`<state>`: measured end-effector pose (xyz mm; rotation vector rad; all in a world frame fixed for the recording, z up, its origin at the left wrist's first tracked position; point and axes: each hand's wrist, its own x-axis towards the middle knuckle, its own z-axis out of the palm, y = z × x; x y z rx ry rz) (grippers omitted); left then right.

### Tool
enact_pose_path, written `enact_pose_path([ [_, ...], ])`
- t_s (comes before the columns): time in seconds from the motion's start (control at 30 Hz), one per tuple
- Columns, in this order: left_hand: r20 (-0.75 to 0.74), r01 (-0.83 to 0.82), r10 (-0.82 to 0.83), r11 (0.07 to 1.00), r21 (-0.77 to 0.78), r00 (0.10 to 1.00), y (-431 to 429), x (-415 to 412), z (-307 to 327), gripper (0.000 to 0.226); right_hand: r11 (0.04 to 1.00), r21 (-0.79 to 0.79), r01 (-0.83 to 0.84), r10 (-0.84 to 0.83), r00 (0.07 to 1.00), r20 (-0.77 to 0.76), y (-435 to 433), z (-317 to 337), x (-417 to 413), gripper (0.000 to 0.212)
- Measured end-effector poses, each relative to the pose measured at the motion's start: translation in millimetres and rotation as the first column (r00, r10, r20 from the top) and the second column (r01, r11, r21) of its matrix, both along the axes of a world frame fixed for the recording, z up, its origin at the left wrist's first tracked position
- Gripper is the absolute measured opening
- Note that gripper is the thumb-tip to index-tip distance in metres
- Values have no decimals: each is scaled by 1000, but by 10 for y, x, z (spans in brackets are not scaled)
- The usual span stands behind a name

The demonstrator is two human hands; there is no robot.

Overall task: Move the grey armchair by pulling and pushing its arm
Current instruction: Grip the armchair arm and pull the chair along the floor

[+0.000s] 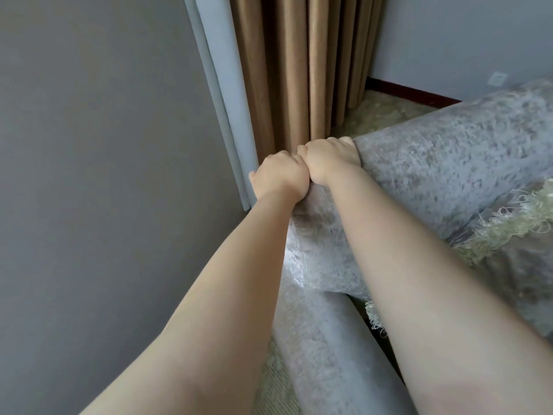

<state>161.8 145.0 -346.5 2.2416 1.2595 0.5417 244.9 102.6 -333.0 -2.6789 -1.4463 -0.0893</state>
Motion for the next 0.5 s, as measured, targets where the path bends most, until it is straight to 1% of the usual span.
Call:
enact_pose_path([
  [0.13,10,-14,14,1000,4,1000,-50,-124,19,37,1000,1,-24,24,999,30,-38,3,-125,35],
  [0.27,19,-40,41,999,-2,999,-94,-271,8,40,999,-13,-42,43,998,47,-74,-16,-259,35],
  [0.37,24,-50,51,998,-24,998,-99,-365,3,39,999,-16,-48,48,998,29,-61,-27,-362,32],
  [0.5,40,-78,79,997,-19,996,-33,-355,-71,34,999,-16,-31,32,998,45,20,-83,-349,37],
])
